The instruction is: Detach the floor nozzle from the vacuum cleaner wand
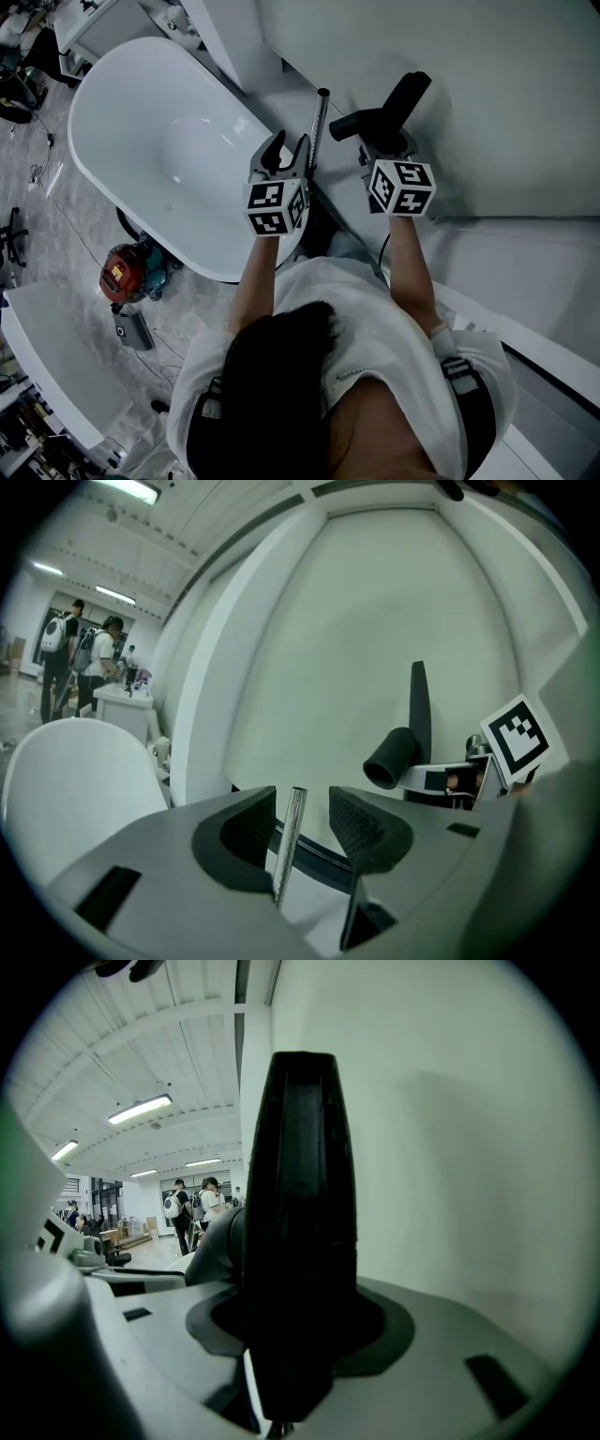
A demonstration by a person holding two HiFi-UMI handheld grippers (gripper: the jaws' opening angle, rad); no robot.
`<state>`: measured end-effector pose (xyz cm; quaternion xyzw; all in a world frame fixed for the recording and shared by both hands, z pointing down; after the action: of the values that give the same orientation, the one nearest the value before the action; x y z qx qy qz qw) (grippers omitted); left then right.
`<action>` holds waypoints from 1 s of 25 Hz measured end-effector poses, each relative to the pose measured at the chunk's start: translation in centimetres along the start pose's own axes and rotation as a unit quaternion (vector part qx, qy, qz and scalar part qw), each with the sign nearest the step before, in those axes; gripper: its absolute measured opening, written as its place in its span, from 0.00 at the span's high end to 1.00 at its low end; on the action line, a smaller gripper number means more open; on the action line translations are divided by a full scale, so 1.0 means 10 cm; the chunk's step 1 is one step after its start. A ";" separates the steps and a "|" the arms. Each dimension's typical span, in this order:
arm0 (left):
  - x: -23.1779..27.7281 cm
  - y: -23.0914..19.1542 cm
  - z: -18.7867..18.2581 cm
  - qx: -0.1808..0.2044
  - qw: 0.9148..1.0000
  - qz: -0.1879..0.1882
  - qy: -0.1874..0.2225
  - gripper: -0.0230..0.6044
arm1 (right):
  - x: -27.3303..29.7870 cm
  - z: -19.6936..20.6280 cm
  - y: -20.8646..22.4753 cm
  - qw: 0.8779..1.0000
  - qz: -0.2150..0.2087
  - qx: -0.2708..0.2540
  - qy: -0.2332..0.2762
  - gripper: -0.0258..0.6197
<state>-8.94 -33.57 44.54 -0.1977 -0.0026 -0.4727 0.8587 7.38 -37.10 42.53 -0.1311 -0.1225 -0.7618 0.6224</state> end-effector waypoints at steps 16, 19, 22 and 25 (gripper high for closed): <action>-0.23 0.22 0.16 0.030 0.999 -0.010 -0.007 0.70 | -0.25 0.49 -0.10 0.999 0.028 -0.017 -0.017 0.62; -0.27 0.22 0.19 0.033 0.999 -0.012 -0.009 0.71 | -0.28 0.55 -0.14 0.999 0.032 -0.019 -0.022 0.62; -0.30 0.21 0.16 0.031 0.999 -0.011 -0.007 0.71 | -0.30 0.55 -0.16 0.999 0.035 -0.023 -0.022 0.62; -0.34 0.20 0.14 0.029 0.999 -0.013 -0.005 0.71 | -0.32 0.54 -0.18 0.999 0.036 -0.031 -0.016 0.62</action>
<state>-8.96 -29.41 44.51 -0.1752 -0.0227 -0.4830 0.8576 6.49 -31.91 46.36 -0.1672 -0.1039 -0.7404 0.6427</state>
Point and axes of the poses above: the fingertips, and each gripper's own axes: x forward along the fingers, y to its right, z out of its underside, the point moved 2 cm from there along -x, backward along the fingers, and after that the axes turned 13 degrees about z, right-handed, at the moved point
